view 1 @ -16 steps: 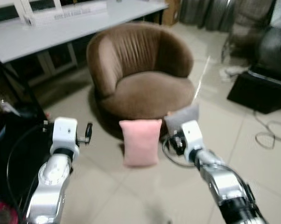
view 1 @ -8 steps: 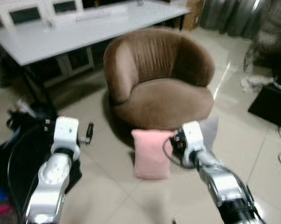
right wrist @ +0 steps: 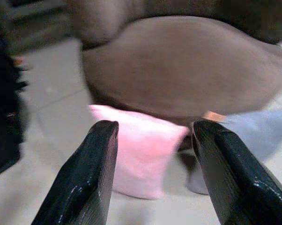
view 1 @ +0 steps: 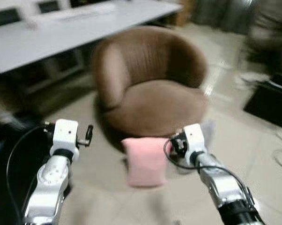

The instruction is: Move the pillow to the sofa from floor

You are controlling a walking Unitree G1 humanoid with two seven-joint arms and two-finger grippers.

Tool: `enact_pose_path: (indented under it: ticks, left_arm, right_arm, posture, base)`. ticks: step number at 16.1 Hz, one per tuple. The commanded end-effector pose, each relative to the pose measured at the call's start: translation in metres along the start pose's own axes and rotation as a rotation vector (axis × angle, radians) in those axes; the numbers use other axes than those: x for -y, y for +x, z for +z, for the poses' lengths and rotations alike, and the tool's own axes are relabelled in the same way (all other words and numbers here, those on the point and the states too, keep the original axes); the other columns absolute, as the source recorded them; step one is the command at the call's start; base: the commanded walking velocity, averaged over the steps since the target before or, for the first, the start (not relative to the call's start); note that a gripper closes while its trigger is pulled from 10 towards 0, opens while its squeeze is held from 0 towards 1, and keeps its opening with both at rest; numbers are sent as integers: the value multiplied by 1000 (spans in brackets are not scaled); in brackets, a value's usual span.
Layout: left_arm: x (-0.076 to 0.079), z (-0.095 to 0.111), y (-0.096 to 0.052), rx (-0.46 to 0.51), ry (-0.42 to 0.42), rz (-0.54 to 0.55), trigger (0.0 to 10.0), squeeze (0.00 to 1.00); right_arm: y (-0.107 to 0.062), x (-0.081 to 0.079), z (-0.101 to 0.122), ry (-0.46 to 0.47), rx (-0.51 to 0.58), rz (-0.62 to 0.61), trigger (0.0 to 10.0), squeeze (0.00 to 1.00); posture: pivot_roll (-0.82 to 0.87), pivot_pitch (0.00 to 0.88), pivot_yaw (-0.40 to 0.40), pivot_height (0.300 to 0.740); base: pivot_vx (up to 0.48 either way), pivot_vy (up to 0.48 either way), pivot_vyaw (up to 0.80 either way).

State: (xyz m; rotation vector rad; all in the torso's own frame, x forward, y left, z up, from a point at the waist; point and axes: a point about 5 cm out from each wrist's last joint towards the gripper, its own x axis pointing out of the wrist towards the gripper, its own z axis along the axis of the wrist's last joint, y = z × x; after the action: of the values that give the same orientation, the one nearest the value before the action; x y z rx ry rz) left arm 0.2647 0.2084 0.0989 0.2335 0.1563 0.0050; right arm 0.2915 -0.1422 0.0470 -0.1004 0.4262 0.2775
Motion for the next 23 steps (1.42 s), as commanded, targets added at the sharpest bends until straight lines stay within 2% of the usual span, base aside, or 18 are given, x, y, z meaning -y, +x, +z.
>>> enact_pose_path:
  ticks: [1, 19, 23]
  left_arm:
    - [4, 3, 1, 12, 7, -19, 10000, 0]
    - [5, 4, 2, 12, 9, -21, 10000, 0]
    - [4, 1, 2, -3, 25, -10, 10000, 0]
  right_arm:
    - [0, 7, 0, 2, -3, -28, 10000, 0]
    - [-2, 6, 3, 7, 5, -28, 10000, 0]
    - [-2, 6, 4, 6, 6, -26, 10000, 0]
  posture:
    - [98, 0, 21, 740]
    - [99, 0, 19, 740]
    - [101, 0, 16, 740]
  base:
    - [398, 0, 0]
    - [392, 0, 0]
    - [163, 0, 0]
